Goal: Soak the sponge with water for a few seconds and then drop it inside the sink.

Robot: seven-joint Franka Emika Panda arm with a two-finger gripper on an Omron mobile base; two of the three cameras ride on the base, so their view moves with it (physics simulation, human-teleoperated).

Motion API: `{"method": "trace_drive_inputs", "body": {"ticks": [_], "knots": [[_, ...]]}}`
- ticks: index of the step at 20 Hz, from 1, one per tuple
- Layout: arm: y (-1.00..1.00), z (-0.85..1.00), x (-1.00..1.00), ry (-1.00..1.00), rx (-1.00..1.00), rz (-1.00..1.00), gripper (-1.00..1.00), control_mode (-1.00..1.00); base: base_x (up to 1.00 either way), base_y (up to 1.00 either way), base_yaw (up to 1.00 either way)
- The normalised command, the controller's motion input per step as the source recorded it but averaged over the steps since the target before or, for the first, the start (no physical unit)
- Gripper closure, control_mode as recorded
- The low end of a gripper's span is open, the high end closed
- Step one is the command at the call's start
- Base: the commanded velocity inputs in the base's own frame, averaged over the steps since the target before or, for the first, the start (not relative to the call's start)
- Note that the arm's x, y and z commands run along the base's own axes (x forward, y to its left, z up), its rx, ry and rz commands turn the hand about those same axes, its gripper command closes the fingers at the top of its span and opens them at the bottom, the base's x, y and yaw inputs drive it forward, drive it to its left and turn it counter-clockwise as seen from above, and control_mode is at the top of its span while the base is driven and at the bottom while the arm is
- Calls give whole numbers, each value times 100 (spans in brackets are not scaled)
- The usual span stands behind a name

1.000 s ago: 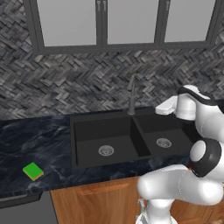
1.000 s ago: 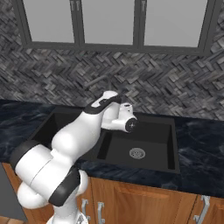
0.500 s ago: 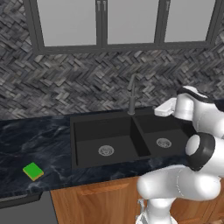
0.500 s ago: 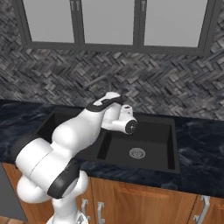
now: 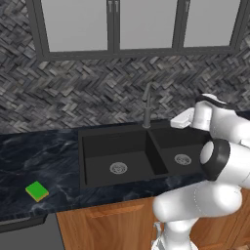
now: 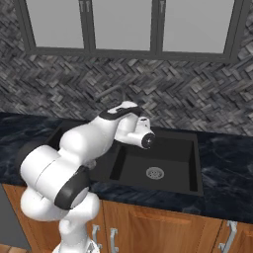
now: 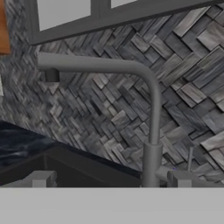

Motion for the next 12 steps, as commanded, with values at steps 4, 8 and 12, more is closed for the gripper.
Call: {"method": "trace_drive_inputs", "body": {"ticks": [4,8,12], "knots": [[0,-13,14,-2,0,0,-100,-100,0,0,0],[0,-17,16,-2,0,1,-100,-100,0,0,0],[0,-8,16,-2,0,1,-100,-100,0,0,0]]}}
